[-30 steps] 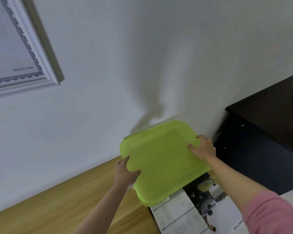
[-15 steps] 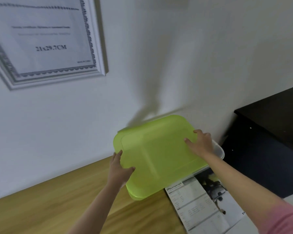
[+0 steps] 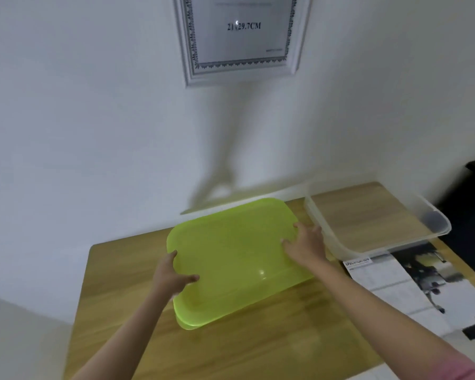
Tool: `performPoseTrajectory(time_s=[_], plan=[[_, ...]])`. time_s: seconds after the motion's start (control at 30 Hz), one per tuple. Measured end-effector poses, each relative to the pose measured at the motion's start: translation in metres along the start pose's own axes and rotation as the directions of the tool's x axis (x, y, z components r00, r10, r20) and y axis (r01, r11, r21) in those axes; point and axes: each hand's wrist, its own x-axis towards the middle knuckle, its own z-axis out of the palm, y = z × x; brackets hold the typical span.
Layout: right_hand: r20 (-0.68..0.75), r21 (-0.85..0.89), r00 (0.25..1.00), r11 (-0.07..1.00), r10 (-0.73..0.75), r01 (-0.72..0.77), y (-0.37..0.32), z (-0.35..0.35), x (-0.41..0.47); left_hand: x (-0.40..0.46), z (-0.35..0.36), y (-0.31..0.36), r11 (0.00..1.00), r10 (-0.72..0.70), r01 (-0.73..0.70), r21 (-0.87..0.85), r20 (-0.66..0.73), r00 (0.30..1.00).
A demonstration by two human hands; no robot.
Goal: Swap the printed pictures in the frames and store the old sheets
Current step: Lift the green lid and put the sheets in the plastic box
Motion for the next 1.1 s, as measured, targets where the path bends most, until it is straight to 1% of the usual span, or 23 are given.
performPoseTrajectory(time_s=[0.17,0.3,0.43,0.57,0.67,0.77,0.83,0.9,0.97,1.03,1.1], plan=[[0.121,0.009,0.993,1.000,-0.010,0.009,-0.017,0.055,-0.022,0.017,-0.034,-0.042,0.998,-0.061,0.061,0.023,0.012,0.998],[0.197,0.002,0.980,0.999,-0.037,0.037,-0.023,0.076,-0.025,0.031,-0.044,-0.060,0.996,-0.070,0.070,0.061,-0.012,0.997],[0.223,-0.002,0.974,0.999,-0.045,0.047,-0.022,0.086,-0.020,0.038,-0.047,-0.064,0.988,-0.078,0.082,0.134,-0.036,0.996],[0.222,-0.006,0.973,0.998,-0.066,0.069,-0.016,0.092,-0.018,0.045,-0.047,-0.066,0.985,-0.053,0.060,0.162,-0.050,0.997],[0.193,0.002,0.973,0.992,-0.125,0.126,-0.012,0.092,-0.022,0.036,-0.037,-0.059,0.966,0.003,0.021,0.258,-0.092,0.996],[0.128,0.102,0.975,0.980,-0.182,0.170,-0.004,0.083,-0.030,0.014,-0.013,-0.042,0.966,0.096,-0.054,0.253,-0.158,0.983],[0.086,0.169,0.973,0.966,-0.213,0.197,0.007,0.071,-0.039,0.000,0.013,-0.029,0.954,0.172,-0.126,0.272,-0.152,0.973],[0.047,0.210,0.972,0.954,-0.229,0.214,0.028,0.056,-0.052,-0.017,0.048,-0.015,0.948,0.227,-0.191,0.255,-0.121,0.966],[-0.005,0.237,0.978,0.950,-0.210,0.205,0.059,0.039,-0.066,-0.038,0.089,0.002,0.945,0.262,-0.241,0.223,-0.073,0.962],[-0.086,0.221,0.984,0.960,-0.156,0.171,0.098,0.020,-0.078,-0.063,0.133,0.022,0.939,0.286,-0.281,0.200,0.001,0.958],[-0.204,0.218,0.978,0.972,-0.042,0.087,0.140,0.000,-0.088,-0.090,0.176,0.041,0.936,0.293,-0.310,0.165,0.118,0.949]])
